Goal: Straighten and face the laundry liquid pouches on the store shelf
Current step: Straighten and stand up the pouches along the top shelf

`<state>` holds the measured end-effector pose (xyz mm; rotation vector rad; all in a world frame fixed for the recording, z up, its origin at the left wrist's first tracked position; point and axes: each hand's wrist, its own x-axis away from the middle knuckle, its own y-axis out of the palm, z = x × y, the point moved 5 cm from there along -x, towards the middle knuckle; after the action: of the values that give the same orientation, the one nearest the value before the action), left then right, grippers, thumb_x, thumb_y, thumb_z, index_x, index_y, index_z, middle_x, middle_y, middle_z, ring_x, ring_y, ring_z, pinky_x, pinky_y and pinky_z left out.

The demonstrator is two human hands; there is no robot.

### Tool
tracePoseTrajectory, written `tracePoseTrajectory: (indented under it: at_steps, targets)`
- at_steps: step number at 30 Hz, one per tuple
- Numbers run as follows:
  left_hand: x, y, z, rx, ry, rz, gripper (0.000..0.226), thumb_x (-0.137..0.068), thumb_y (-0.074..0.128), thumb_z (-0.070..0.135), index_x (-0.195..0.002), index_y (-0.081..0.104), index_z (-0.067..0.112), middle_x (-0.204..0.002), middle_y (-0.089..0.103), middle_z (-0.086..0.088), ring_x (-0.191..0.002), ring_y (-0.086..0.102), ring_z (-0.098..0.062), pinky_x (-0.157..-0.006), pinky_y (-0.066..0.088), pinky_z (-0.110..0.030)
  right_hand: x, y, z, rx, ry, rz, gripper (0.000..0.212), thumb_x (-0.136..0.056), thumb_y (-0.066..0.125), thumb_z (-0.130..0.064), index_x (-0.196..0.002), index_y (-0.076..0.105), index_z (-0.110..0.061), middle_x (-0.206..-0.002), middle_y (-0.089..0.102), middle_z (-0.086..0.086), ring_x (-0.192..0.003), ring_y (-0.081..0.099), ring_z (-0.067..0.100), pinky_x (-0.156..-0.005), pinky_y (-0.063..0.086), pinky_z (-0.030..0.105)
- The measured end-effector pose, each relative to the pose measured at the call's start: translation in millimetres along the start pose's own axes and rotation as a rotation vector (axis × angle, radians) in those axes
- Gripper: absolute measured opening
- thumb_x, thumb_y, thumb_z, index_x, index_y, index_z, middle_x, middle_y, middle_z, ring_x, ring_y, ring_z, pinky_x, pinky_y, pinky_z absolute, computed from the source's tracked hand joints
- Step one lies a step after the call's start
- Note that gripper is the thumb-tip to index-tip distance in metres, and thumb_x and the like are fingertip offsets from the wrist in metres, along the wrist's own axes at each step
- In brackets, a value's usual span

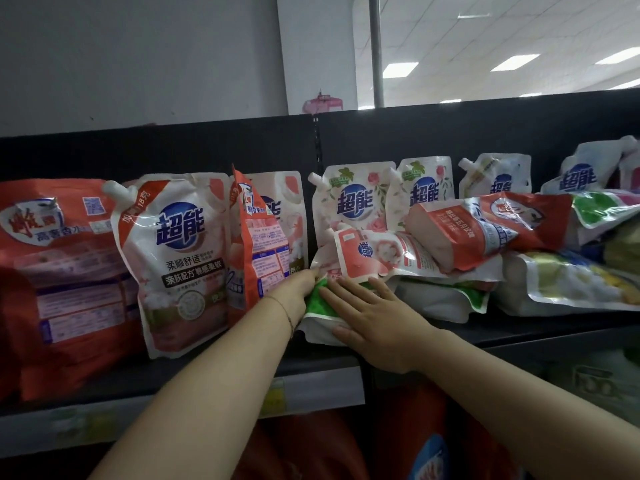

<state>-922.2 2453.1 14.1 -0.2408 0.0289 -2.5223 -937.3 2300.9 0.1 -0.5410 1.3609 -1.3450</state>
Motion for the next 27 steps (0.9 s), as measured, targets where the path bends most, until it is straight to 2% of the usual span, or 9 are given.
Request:
tracePoseTrajectory:
  at_steps: [3,7,10,12,15,19,27]
  targets:
    - [6,-5,4,0.098,0.058,0.118,0.021,-0.089,0.06,0.02,-0.104,0.065,0.007,-0.087,0.065,-0.013,-0.075,0.062,-0.027,-0.069,0.054,-0.033,4,-2,1,-0.022,-0.042,0.0,0.061,-0.093,0.001,-0.056,-0.146,-0.021,-0.035,-0.153,-0.024,-0.012,-0.139,-0.028,0.004,-0.113,-0.021,0.032]
    - [19,-25,13,0.19,0.225,0.349,0.018,-0.091,0.051,0.018,-0.099,0.063,0.008,-0.097,0.065,-0.011,-0.086,0.063,-0.028,-0.075,0.053,-0.034,1,-8,-4,-0.081,-0.081,-0.028,0.059,-0.099,0.009,-0.052,-0.145,-0.023,-0.037,-0.151,-0.031,-0.014,-0.136,-0.033,0.001,-0.109,-0.022,0.026]
    - [32,-38,25,0.188,0.399,0.443,0.027,-0.094,0.049,0.024,-0.072,0.061,0.015,-0.088,0.066,-0.006,-0.084,0.062,-0.026,-0.075,0.051,-0.032,-8,-10,-14,-0.066,-0.095,-0.029,0.059,-0.1,0.01,-0.052,-0.144,-0.026,-0.036,-0.151,-0.034,-0.011,-0.137,-0.033,0.004,-0.111,-0.018,0.028]
    - [36,-47,28,0.154,0.488,0.471,0.035,-0.095,0.048,0.028,-0.063,0.057,0.018,-0.074,0.063,0.0,-0.078,0.062,-0.024,-0.074,0.051,-0.034,-14,-10,-20,-0.049,-0.098,-0.021,0.06,-0.1,0.01,-0.052,-0.144,-0.026,-0.035,-0.15,-0.035,-0.009,-0.137,-0.033,0.007,-0.112,-0.017,0.029]
    - [40,-56,27,0.09,0.582,0.505,0.042,-0.096,0.046,0.027,-0.058,0.055,0.014,-0.063,0.059,0.0,-0.068,0.057,-0.022,-0.064,0.045,-0.033,-20,-9,-28,-0.022,-0.111,-0.057,0.062,-0.1,0.011,-0.053,-0.144,-0.027,-0.033,-0.149,-0.035,-0.007,-0.137,-0.033,0.01,-0.112,-0.017,0.03]
    - [51,-55,24,-0.001,0.65,0.547,0.046,-0.099,0.044,0.031,-0.056,0.05,0.014,-0.057,0.055,-0.001,-0.056,0.048,-0.015,-0.054,0.035,-0.029,-24,-5,-28,0.032,-0.107,-0.111,0.063,-0.099,0.009,-0.054,-0.143,-0.029,-0.031,-0.15,-0.036,-0.004,-0.137,-0.033,0.011,-0.114,-0.015,0.033]
    - [70,-58,39,-0.277,0.882,0.601,0.051,-0.1,0.044,0.029,-0.051,0.039,0.019,-0.047,0.043,0.004,-0.045,0.039,-0.012,-0.047,0.024,-0.027,-33,-1,-31,0.088,-0.056,-0.158,0.06,-0.099,0.008,-0.053,-0.137,-0.032,-0.029,-0.149,-0.036,-0.003,-0.137,-0.033,0.012,-0.118,-0.006,0.036]
